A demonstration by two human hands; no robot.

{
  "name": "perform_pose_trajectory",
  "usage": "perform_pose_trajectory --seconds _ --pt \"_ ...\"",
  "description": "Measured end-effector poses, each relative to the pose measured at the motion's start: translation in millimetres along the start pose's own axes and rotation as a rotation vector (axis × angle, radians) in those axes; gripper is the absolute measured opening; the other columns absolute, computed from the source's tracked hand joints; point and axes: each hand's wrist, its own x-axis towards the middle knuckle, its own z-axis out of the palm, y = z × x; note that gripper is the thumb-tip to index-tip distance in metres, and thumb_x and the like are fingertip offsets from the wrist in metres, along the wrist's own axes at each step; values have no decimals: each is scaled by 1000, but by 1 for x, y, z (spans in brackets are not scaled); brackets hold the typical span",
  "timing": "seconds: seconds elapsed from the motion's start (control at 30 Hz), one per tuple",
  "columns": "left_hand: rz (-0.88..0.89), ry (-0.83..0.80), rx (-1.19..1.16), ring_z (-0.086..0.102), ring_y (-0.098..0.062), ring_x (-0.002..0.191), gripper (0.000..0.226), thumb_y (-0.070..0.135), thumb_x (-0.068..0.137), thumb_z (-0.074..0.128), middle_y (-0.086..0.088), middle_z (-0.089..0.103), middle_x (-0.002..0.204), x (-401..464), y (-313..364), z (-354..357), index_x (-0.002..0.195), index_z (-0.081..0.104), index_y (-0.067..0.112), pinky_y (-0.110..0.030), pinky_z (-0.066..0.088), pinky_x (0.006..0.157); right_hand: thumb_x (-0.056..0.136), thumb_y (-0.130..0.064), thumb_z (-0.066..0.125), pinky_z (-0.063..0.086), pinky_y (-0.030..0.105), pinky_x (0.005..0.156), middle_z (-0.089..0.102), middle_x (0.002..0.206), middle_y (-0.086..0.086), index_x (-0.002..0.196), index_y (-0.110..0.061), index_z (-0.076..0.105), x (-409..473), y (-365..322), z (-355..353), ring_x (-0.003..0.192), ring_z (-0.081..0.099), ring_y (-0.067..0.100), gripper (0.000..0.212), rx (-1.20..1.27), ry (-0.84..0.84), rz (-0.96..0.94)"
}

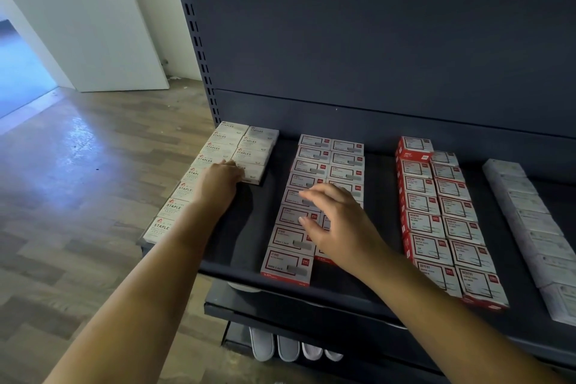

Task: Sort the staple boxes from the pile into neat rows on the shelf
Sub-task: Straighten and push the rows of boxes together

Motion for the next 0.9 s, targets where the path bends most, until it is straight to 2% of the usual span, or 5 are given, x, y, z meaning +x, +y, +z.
perform_pose_trajectory --seconds 0.2,0.4,0.47,0.6,0.9 --pt "-14 -48 47 59 -33 86 19 -12 78 50 -18 65 87 2 1 -5 77 67 -6 -33 37 68 91 -21 58 20 6 94 50 127 0 134 -12 48 -2 1 0 121 40 10 45 -2 2 -3" --pt "42 23 39 63 -34 84 40 17 81 36 -17 68 88 -6 4 -11 78 69 -4 -31 41 70 91 -22 57 18 5 94 50 128 -1 134 -13 48 -7 5 -4 122 39 9 45 1 11 2" --pt "-44 33 46 62 -34 92 37 28 92 49 -17 68 97 -5 10 -11 89 70 -3 -32 43 76 91 -22 57 17 1 92 50 128 -1 134 -13 48 -9 7 -6 121 39 9 45 -1 16 1" --pt "-154 48 47 56 -31 91 46 50 81 65 -11 61 96 3 23 4 90 62 5 -34 41 72 91 -23 57 20 5 94 50 127 -1 135 -12 47 -12 8 -8 122 39 9 45 3 12 4" --pt "-220 42 106 50 -30 108 36 40 88 57 -13 61 106 5 29 16 89 67 5 -38 41 90 93 -25 54 23 12 99 48 130 -2 136 -14 46 -20 10 -11 125 36 10 45 -24 11 22"
